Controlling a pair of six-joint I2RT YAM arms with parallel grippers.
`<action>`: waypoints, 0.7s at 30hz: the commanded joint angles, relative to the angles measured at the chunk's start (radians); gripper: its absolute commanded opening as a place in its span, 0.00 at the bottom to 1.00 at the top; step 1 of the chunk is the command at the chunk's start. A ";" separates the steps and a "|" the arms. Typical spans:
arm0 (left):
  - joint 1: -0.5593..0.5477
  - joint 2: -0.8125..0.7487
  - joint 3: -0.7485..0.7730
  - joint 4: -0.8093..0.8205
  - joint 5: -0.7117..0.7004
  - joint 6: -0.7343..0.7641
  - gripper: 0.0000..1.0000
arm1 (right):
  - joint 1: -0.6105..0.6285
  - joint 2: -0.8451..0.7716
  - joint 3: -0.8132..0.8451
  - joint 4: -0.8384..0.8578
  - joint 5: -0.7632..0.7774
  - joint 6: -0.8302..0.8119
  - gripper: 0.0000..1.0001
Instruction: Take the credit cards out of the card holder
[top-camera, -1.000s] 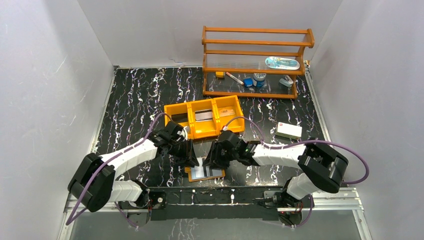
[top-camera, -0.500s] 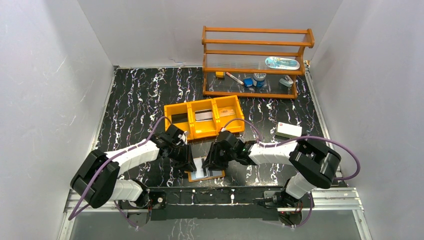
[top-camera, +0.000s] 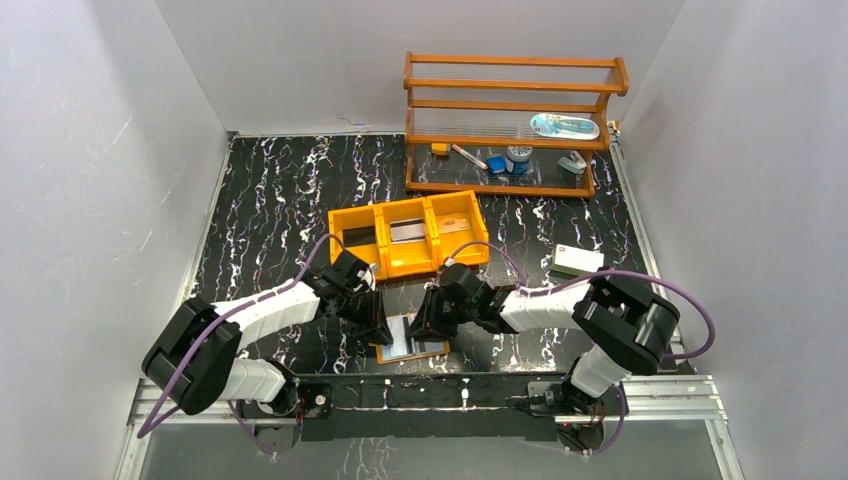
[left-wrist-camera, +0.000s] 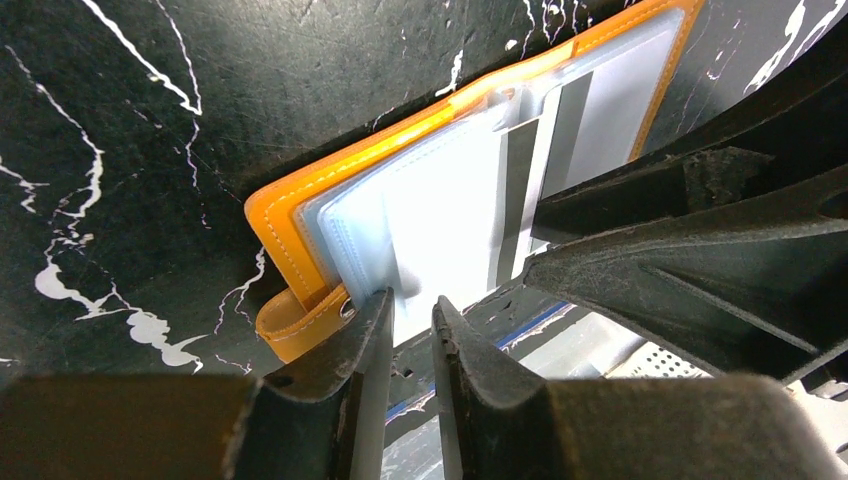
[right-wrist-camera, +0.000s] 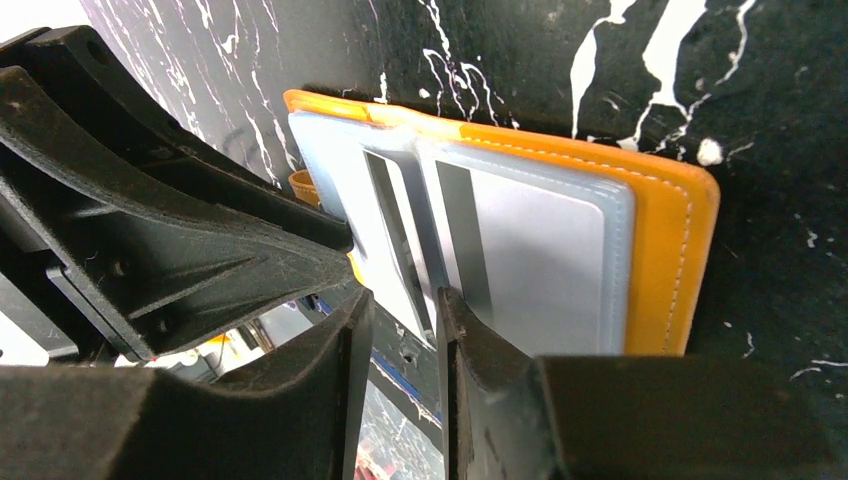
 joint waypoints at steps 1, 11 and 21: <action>-0.009 0.014 -0.019 -0.039 -0.038 0.010 0.20 | -0.005 0.003 -0.017 0.093 -0.031 0.015 0.36; -0.011 0.011 -0.019 -0.038 -0.040 0.009 0.18 | -0.007 0.022 -0.011 0.044 -0.015 0.028 0.39; -0.014 0.019 -0.019 -0.039 -0.042 0.011 0.15 | -0.009 0.037 -0.006 0.044 -0.015 0.012 0.40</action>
